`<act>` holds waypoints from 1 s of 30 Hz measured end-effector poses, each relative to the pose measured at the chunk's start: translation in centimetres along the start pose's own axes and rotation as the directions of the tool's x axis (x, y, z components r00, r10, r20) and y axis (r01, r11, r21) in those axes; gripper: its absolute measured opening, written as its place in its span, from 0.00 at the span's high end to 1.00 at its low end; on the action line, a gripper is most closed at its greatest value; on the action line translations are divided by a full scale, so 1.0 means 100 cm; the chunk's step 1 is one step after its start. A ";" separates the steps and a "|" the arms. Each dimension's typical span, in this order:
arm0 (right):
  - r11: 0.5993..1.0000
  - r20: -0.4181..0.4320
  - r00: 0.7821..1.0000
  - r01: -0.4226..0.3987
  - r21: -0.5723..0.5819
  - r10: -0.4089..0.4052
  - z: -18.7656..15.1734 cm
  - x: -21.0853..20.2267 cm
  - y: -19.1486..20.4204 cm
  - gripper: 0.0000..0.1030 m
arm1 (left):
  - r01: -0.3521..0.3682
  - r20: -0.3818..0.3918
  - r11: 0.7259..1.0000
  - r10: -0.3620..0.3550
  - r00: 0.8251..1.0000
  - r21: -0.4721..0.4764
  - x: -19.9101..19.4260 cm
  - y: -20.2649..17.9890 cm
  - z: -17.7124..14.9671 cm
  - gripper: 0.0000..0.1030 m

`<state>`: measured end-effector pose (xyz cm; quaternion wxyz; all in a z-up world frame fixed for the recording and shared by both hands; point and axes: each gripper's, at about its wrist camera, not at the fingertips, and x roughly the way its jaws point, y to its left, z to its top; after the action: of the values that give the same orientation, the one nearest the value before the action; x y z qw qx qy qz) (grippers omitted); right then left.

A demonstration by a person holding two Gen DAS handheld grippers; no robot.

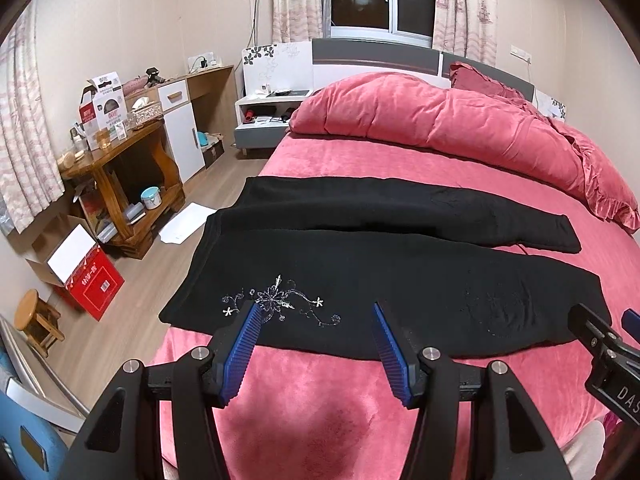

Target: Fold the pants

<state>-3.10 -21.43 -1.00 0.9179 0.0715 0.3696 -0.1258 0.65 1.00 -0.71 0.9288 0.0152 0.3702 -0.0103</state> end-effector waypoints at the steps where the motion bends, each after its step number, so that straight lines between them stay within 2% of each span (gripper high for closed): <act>1: 1.000 0.001 1.000 0.001 0.001 -0.001 0.000 0.000 0.000 0.00 | 0.000 -0.001 1.000 0.000 1.000 0.000 0.000 0.000 0.000 0.43; 14: 1.000 -0.004 1.000 0.002 -0.002 -0.002 -0.002 0.002 -0.001 0.00 | -0.005 -0.012 1.000 0.005 1.000 0.001 0.004 0.001 -0.002 0.43; 30: 1.000 -0.033 0.999 0.013 0.000 -0.013 -0.005 0.015 -0.003 0.00 | -0.012 -0.069 1.000 0.012 0.998 -0.007 0.025 0.008 -0.010 0.43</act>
<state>-2.42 -21.87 -2.42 0.9108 0.0712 0.3851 -0.1304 1.79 1.79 -3.13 0.9156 0.0143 0.4018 -0.0028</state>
